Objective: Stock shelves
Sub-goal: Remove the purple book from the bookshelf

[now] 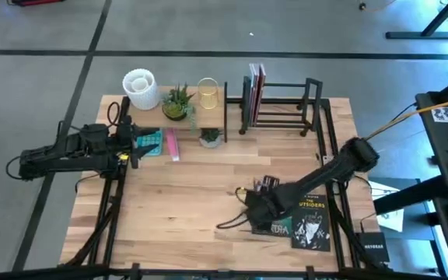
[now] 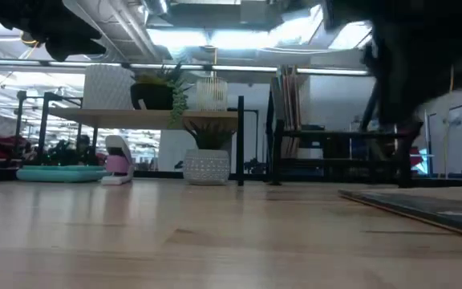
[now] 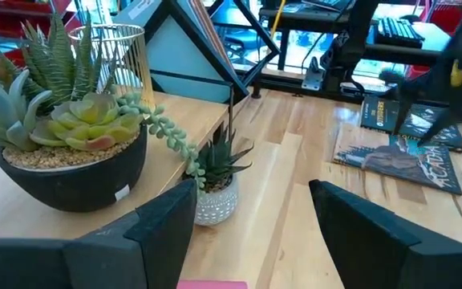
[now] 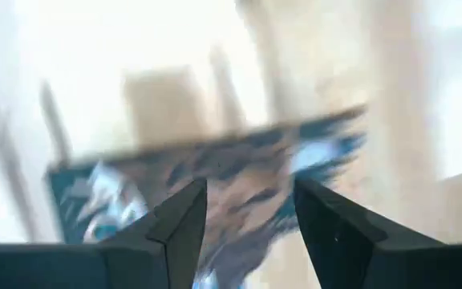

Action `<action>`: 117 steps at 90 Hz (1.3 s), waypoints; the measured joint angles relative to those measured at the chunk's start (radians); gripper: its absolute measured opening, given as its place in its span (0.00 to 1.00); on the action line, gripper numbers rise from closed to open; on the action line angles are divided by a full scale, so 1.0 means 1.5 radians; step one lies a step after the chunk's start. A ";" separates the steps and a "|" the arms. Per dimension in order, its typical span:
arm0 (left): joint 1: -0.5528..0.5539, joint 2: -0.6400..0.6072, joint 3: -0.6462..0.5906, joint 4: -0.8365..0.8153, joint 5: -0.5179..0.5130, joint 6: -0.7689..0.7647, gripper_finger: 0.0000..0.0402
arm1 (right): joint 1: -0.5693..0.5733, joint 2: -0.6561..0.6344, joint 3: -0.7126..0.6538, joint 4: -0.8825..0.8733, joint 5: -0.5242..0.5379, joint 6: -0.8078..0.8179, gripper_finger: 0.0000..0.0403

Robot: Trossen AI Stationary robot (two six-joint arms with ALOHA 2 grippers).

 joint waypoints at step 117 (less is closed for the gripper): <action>0.000 0.000 0.000 0.000 0.011 0.004 0.59 | -0.560 -0.192 0.003 0.135 0.169 -0.106 0.60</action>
